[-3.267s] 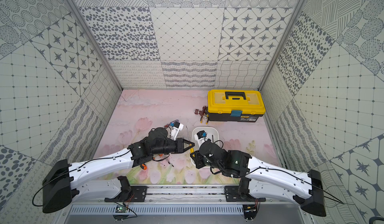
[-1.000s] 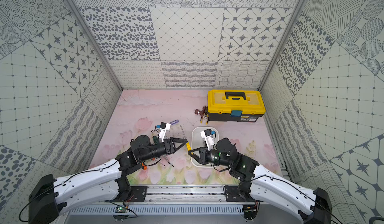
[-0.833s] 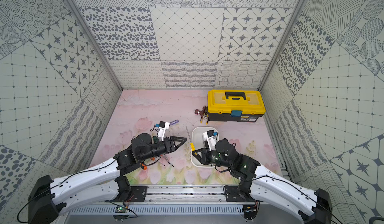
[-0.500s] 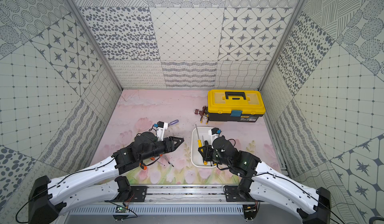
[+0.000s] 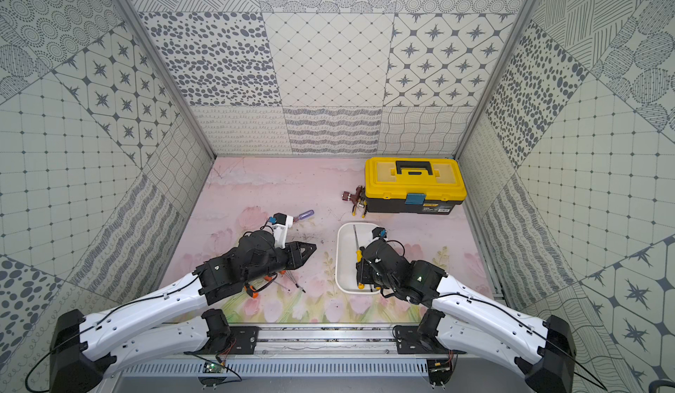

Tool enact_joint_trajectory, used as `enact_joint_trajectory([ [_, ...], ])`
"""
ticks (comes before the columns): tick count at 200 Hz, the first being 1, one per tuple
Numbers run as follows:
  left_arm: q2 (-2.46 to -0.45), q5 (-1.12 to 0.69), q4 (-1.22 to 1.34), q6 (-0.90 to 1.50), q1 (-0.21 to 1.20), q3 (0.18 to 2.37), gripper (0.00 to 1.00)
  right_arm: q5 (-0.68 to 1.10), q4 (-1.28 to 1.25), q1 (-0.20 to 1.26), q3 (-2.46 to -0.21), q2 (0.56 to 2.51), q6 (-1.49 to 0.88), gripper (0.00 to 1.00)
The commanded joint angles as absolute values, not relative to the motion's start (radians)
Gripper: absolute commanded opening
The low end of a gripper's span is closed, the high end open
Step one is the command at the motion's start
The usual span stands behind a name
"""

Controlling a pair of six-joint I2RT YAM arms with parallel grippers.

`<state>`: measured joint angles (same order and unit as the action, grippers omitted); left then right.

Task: Put the screwdriver on the desktop into the storage box
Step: Place the screwdriver in the storage box.

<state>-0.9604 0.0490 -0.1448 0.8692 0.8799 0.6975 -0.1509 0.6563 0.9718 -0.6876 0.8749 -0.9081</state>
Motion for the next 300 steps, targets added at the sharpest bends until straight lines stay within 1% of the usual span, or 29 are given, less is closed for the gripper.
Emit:
enact_joint_trajectory([
  [1,-1.025,0.09,-0.259,0.806,0.874,0.765,0.38,-0.187,0.649,0.979,-0.723,0.878,-0.896,0.0],
  [11,-1.043,0.091,-0.269,0.807,0.874,0.776,0.39,-0.192,0.653,0.98,-0.724,0.88,-0.896,0.0],
  [33,-1.064,0.086,-0.28,0.811,0.874,0.782,0.48,-0.195,0.652,0.983,-0.712,0.888,-0.911,0.0],
  [49,-1.068,0.108,-0.299,0.811,0.874,0.784,0.51,-0.193,0.647,0.984,-0.708,0.905,-0.918,0.0],
  [71,-1.074,0.134,-0.328,0.814,0.875,0.788,0.52,-0.198,0.637,0.986,-0.698,0.937,-0.949,0.0],
  [91,-1.074,0.145,-0.335,0.818,0.875,0.781,0.52,-0.183,0.57,0.986,-0.668,0.962,-0.998,0.0],
  [131,-1.083,0.226,-0.408,0.841,0.87,0.799,0.62,-0.177,0.532,0.987,-0.676,1.042,-1.041,0.0],
  [148,-1.086,0.258,-0.443,0.849,0.86,0.812,0.64,-0.177,0.53,0.986,-0.675,1.058,-1.05,0.0],
  [191,-1.089,0.25,-0.479,0.871,0.824,0.792,0.67,-0.176,0.517,0.987,-0.66,1.06,-1.066,0.0],
  [262,-1.104,0.212,-0.468,0.878,0.804,0.77,0.68,-0.161,0.493,0.986,-0.652,1.102,-1.084,0.0],
  [285,-1.111,0.232,-0.467,0.879,0.791,0.772,0.72,-0.149,0.491,0.986,-0.665,1.122,-1.071,0.0],
  [288,-1.115,0.233,-0.465,0.88,0.788,0.775,0.73,-0.149,0.492,0.986,-0.667,1.124,-1.07,0.02],
  [300,-1.129,0.235,-0.465,0.878,0.776,0.787,0.75,-0.151,0.492,0.986,-0.664,1.121,-1.072,0.18],
])
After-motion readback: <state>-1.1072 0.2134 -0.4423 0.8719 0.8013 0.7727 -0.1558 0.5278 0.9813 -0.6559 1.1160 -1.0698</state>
